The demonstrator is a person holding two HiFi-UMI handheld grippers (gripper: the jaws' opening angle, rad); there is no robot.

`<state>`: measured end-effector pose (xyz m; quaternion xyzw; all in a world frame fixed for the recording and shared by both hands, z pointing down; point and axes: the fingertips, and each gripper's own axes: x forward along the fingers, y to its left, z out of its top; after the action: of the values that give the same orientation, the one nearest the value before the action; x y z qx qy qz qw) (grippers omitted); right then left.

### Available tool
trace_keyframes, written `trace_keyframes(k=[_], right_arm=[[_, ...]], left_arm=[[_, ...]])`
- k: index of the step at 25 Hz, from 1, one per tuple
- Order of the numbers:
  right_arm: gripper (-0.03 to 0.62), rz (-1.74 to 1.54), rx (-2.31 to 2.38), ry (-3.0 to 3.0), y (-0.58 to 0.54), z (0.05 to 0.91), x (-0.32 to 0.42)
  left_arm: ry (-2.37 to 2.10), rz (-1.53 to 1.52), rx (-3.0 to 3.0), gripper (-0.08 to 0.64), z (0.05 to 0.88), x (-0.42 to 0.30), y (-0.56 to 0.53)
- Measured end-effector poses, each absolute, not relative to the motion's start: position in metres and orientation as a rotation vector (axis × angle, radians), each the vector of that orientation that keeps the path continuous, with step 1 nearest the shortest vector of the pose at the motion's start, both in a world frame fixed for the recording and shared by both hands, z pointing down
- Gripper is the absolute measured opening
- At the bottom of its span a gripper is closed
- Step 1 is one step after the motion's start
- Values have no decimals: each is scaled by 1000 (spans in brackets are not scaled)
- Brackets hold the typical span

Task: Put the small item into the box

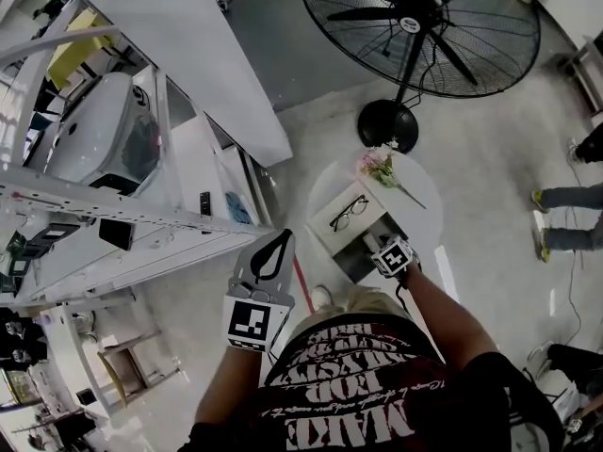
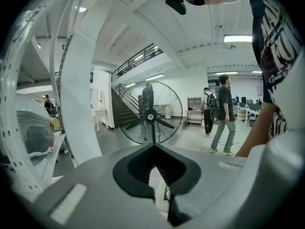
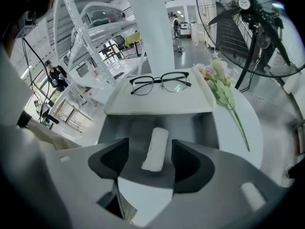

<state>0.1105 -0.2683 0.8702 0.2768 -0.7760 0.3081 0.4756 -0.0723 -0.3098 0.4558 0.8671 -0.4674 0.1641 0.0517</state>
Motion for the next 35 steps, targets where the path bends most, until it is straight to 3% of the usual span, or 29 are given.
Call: trace_keyframes(k=[6, 11, 12, 35], right_arm=[[291, 742, 796, -1992, -264, 835, 120], [53, 644, 929, -2075, -260, 780, 123], [29, 629, 964, -2092, -261, 770, 124], [29, 328, 1330, -2438, -249, 528, 114]], left_arm=[[-1373, 473, 2694, 0, 448, -62, -307], [-1323, 454, 2733, 0, 444, -55, -302], [-1314, 450, 2739, 0, 444, -53, -301], [-1235, 362, 2810, 0, 419, -60, -258]])
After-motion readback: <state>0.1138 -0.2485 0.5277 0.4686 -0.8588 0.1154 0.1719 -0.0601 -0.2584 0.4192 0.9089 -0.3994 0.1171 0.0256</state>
